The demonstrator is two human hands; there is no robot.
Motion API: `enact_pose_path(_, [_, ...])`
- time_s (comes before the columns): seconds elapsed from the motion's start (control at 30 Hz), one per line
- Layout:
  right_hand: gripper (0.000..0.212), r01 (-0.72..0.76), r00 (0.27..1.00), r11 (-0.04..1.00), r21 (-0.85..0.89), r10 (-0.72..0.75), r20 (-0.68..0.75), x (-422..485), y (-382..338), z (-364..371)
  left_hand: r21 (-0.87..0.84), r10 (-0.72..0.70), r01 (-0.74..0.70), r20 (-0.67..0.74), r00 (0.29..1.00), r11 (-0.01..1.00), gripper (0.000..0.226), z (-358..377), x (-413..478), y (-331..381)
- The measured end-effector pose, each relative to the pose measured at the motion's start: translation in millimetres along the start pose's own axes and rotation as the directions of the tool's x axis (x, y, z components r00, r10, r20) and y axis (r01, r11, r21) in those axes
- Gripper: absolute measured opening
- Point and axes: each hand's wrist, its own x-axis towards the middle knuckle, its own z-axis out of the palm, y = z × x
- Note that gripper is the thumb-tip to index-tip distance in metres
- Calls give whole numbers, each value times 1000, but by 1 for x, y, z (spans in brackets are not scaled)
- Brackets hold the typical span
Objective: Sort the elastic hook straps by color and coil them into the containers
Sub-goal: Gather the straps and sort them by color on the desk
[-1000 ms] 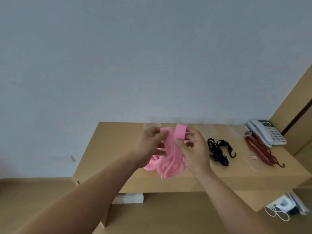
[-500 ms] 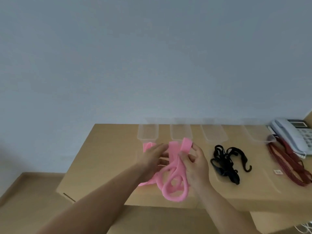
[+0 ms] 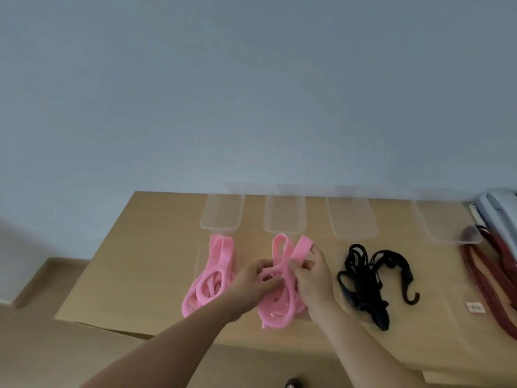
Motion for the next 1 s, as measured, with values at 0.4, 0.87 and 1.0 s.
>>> enact_pose_path(0.4, [15,80,985,702,-708,-163,-51,16,15,2,674,6,86,-132,991,733,43,13,25,-27])
enact_pose_path(0.87, [34,92,993,428,-899,-106,51,25,7,-7,871,-12,-111,133,991,479,56,-5,11,-9])
enact_pose_path(1.0, [31,97,995,147,-984,-26,95,26,-27,3,818,112,-87,28,993,569,56,-39,-17,2])
